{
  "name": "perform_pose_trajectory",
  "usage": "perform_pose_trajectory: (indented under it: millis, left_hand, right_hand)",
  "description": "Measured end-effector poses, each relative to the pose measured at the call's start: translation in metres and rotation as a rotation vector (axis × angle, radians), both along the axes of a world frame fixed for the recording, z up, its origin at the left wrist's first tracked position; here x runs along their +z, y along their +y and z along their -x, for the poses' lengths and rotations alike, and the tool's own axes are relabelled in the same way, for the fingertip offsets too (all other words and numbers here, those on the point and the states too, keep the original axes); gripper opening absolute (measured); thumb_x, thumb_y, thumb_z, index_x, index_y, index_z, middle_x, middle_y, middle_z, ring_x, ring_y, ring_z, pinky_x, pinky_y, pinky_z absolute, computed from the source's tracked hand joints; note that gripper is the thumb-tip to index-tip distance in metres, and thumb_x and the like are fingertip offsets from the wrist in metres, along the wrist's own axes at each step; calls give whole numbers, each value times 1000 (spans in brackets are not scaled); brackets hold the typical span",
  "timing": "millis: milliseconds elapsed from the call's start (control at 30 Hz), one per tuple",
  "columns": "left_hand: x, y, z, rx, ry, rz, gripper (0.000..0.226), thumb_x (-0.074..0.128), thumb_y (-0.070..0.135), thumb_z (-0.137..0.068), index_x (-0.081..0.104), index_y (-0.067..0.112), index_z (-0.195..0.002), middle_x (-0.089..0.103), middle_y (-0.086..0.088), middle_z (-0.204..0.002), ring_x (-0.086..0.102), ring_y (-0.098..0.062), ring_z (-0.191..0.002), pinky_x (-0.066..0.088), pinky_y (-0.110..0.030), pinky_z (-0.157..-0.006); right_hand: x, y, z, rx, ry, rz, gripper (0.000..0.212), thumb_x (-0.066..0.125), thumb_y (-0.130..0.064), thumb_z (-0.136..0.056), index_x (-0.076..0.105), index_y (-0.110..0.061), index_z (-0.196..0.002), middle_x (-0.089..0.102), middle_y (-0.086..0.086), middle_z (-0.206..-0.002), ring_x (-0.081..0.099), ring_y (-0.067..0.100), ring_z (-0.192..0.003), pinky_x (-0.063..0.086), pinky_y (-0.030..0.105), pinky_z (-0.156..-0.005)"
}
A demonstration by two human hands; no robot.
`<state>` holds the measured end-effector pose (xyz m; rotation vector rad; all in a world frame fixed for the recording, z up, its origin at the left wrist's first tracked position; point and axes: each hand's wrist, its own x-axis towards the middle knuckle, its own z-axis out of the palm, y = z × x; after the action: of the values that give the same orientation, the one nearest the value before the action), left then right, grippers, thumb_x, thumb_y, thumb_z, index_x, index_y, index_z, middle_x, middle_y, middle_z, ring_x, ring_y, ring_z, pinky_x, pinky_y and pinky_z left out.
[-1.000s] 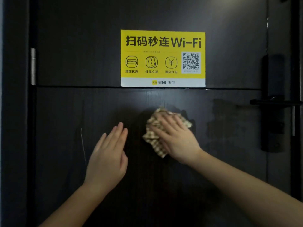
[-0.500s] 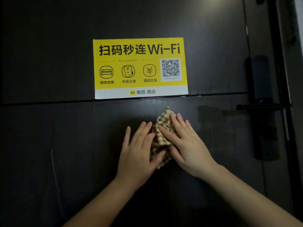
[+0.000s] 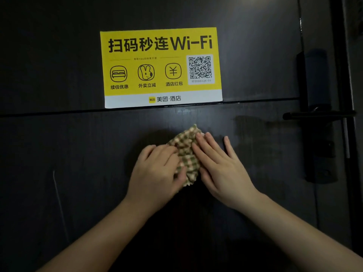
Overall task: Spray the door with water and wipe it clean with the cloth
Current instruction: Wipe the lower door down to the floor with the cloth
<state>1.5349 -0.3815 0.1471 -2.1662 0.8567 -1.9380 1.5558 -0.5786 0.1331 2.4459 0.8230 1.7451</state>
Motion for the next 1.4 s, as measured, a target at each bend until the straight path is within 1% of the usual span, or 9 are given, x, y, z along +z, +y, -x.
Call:
perform_pose_trajectory:
  millis: [100, 200, 267, 367, 533, 933, 1133, 1267, 1400]
  left_hand:
    - [7, -17, -5, 96, -41, 49, 19, 56, 17, -87, 62, 11, -104, 62, -10, -106, 60, -31, -98, 39, -40, -82]
    - [-8, -8, -18, 159, 2, -70, 48, 52, 14, -88, 52, 4, -135, 43, -17, -146, 41, -30, -135, 35, -46, -104]
    - [-17, 5, -20, 246, 51, -79, 56, 49, 23, -88, 44, 2, -140, 31, -18, -153, 28, -30, -143, 26, -55, -111]
    - [-14, 28, -22, 349, 101, 21, 68, 38, 40, -90, 35, 1, -145, 24, -19, -155, 21, -31, -145, 17, -60, -112]
    - [-9, 103, -23, 403, 150, 239, 71, 34, 38, -88, 21, 2, -149, 11, -17, -159, 8, -27, -148, 12, -57, -116]
    - [-24, 234, -10, 422, 279, 981, 60, 33, 31, -97, 30, -12, -138, 2, -20, -159, 0, -30, -147, 2, -59, -116]
    - [-34, 190, -8, 483, 231, 351, 73, 33, 45, -89, 14, 14, -152, 3, -20, -159, -1, -31, -148, 1, -55, -116]
    - [-23, 212, -2, 523, 129, 231, 70, 36, 45, -90, 30, 4, -147, 21, -20, -155, 25, -30, -143, 13, -52, -116]
    - [-11, 209, -15, 280, 192, 249, 74, 46, 33, -89, 22, -5, -147, -1, -22, -158, 2, -31, -148, 17, -47, -119]
  right_hand:
    - [0, 3, 5, 130, 30, -104, 54, 35, -26, -94, 36, -14, -147, 22, -1, -158, 9, 16, -148, 9, 49, -119]
    - [1, 9, 14, 229, 27, -249, 56, 37, -21, -91, 36, -13, -147, 23, -1, -157, 10, 15, -148, 9, 46, -120]
    - [-1, 20, 16, 244, -10, -260, 58, 38, -20, -88, 38, -12, -145, 25, 1, -157, 12, 17, -148, 8, 46, -120]
    - [1, 51, 12, 268, -32, -287, 60, 39, -18, -85, 38, -13, -145, 24, 1, -157, 12, 19, -148, 4, 45, -120]
    - [3, 112, 5, 225, -36, -306, 63, 38, -21, -85, 34, -16, -148, 19, 3, -159, 6, 23, -148, 1, 50, -118]
    - [-1, 191, -13, -185, -48, -140, 65, 34, -48, -95, 21, -18, -152, 8, 9, -160, 3, 31, -148, 1, 60, -115]
    - [-2, 194, -15, -212, -92, -150, 65, 34, -48, -95, 24, -17, -151, 12, 9, -160, 7, 32, -147, 4, 61, -114]
    - [-2, 194, -16, -195, -128, -169, 65, 36, -47, -94, 26, -17, -151, 14, 9, -159, 8, 32, -147, 6, 62, -114]
    - [-2, 195, -16, -193, -149, -174, 65, 37, -47, -94, 27, -16, -150, 15, 10, -159, 9, 32, -147, 7, 61, -114]
